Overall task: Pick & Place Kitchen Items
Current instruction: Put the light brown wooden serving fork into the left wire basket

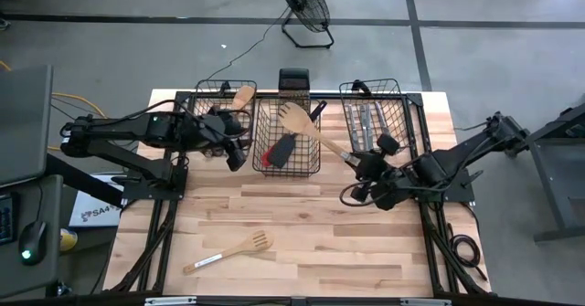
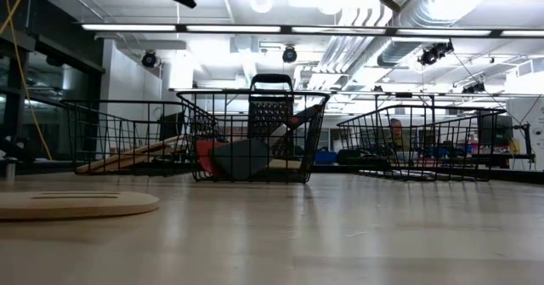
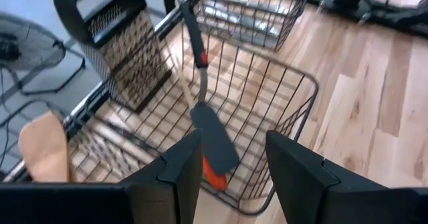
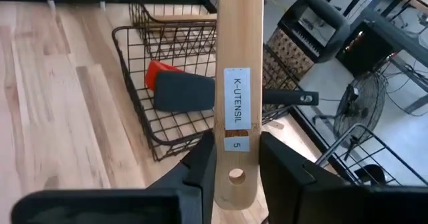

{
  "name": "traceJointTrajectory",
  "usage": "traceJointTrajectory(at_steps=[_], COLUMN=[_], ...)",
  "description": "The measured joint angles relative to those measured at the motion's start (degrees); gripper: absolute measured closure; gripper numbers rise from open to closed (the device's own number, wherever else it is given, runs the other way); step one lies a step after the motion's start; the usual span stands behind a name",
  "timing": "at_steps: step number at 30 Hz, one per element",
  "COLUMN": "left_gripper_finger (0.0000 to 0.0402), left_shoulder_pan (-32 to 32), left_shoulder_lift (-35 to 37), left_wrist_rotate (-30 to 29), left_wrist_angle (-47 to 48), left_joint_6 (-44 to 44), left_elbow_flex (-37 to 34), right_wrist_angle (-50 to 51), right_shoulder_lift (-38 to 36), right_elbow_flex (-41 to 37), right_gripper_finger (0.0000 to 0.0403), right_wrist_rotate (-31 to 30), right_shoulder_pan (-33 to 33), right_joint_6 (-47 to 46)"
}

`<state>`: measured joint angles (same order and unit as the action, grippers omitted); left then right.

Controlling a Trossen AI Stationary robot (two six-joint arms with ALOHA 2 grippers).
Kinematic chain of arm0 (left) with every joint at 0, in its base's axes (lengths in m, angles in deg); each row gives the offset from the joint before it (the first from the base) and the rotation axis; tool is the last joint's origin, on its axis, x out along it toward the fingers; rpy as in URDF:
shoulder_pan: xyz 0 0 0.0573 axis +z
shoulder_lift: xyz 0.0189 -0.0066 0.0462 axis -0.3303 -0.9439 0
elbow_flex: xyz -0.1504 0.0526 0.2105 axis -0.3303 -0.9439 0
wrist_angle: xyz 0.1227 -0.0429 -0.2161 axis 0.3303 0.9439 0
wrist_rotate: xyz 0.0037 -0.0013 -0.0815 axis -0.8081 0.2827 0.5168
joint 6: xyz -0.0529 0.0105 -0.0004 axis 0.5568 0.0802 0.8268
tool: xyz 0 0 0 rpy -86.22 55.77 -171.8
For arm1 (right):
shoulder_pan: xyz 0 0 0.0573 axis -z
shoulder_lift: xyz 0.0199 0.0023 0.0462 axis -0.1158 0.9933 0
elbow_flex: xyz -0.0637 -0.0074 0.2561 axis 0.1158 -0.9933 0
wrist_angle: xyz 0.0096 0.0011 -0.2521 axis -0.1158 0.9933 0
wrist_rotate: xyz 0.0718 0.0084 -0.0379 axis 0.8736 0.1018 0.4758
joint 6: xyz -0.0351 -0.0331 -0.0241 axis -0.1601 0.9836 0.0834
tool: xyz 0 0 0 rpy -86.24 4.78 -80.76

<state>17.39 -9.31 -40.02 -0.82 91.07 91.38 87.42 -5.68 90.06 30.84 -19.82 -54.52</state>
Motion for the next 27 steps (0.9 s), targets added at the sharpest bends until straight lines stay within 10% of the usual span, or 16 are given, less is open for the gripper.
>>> traceJointTrajectory(at_steps=[15,27], left_gripper_finger=[0.0242,0.0242], left_shoulder_pan=[0.0,0.0], left_shoulder_lift=[-6.3,-12.4], left_wrist_rotate=[1.0,16.4], left_wrist_angle=[-11.0,-38.2], left_joint_6=[-5.8,-18.7], left_elbow_flex=[0.0,0.0], right_wrist_angle=[-42.3,-65.2], right_shoulder_lift=[-13.4,-13.7], right_elbow_flex=[-24.3,-30.5], right_gripper_finger=[0.0321,0.0321], right_wrist_rotate=[6.4,21.4], right_shoulder_pan=[2.2,9.8], right_joint_6=[17.7,28.3])
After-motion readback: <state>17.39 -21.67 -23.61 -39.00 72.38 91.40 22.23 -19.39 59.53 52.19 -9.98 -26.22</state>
